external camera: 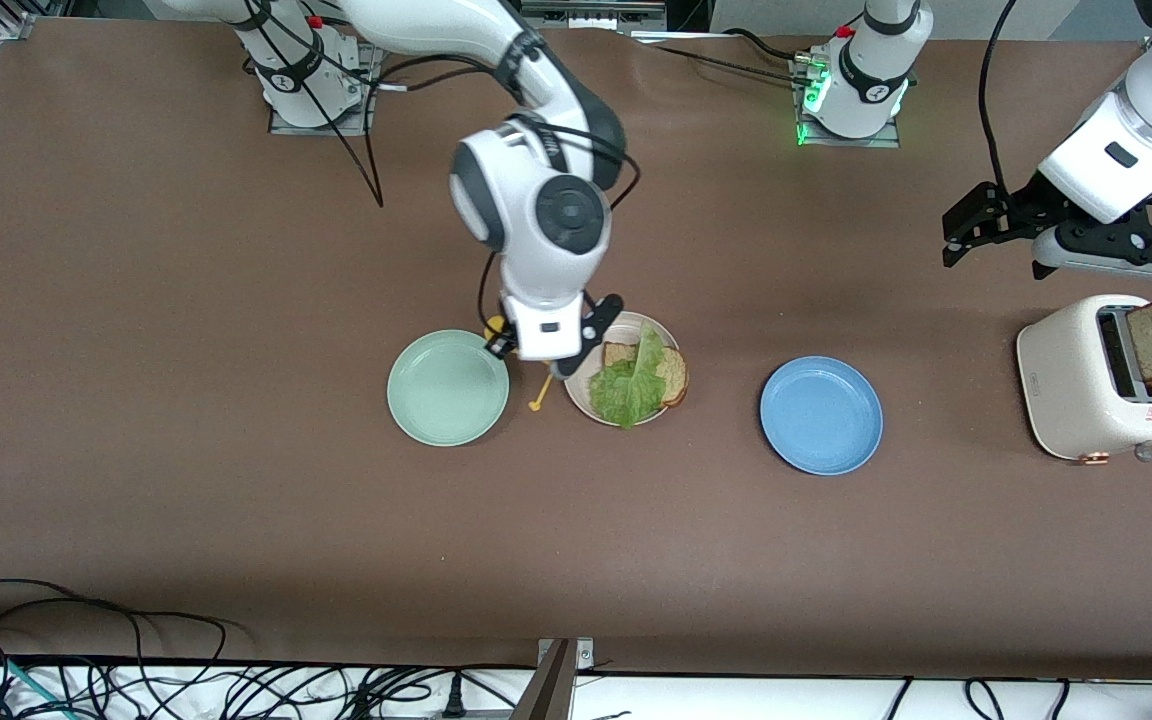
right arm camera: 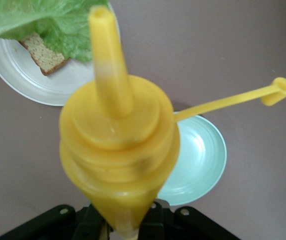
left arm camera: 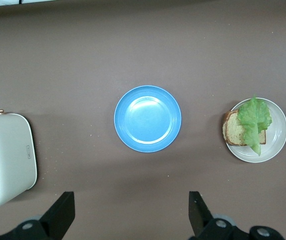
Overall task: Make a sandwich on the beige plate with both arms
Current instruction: 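Return the bottle with the right gripper while the left gripper reaches the toaster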
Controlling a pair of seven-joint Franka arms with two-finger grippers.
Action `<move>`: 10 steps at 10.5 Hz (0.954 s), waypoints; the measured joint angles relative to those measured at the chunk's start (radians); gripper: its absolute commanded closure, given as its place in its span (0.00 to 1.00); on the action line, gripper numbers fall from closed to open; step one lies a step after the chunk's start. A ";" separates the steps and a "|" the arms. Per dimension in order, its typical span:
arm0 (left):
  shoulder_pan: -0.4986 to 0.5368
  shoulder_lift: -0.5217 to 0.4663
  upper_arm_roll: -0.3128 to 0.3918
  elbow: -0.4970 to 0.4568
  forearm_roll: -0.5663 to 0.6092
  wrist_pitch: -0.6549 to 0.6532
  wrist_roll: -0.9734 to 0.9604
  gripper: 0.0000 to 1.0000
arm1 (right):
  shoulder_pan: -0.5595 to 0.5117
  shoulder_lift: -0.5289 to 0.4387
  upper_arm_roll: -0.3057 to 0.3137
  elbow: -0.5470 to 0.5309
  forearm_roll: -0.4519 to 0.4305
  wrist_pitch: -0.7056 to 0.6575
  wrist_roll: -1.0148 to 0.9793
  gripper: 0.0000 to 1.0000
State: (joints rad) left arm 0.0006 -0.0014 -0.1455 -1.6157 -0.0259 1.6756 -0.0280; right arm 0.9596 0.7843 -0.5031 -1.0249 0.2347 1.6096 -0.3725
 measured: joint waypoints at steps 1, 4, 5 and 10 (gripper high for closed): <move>0.000 0.004 0.000 -0.001 0.000 0.000 0.000 0.00 | -0.051 -0.067 0.041 -0.051 -0.001 0.005 -0.004 1.00; 0.031 0.026 0.012 -0.002 0.000 0.000 0.000 0.00 | -0.177 -0.206 0.150 -0.179 -0.025 0.044 -0.008 1.00; 0.064 0.038 0.015 -0.003 0.001 0.000 0.001 0.00 | -0.230 -0.256 0.191 -0.252 -0.028 0.100 -0.008 1.00; 0.295 0.154 0.026 0.003 0.065 0.010 0.087 0.00 | -0.533 -0.467 0.364 -0.601 -0.033 0.347 -0.192 1.00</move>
State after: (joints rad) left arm 0.2952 0.1523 -0.1200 -1.6127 0.0386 1.6853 0.0588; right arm 0.4263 0.3177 -0.1393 -1.6258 0.2016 1.9571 -0.5643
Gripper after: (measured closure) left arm 0.000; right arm 0.789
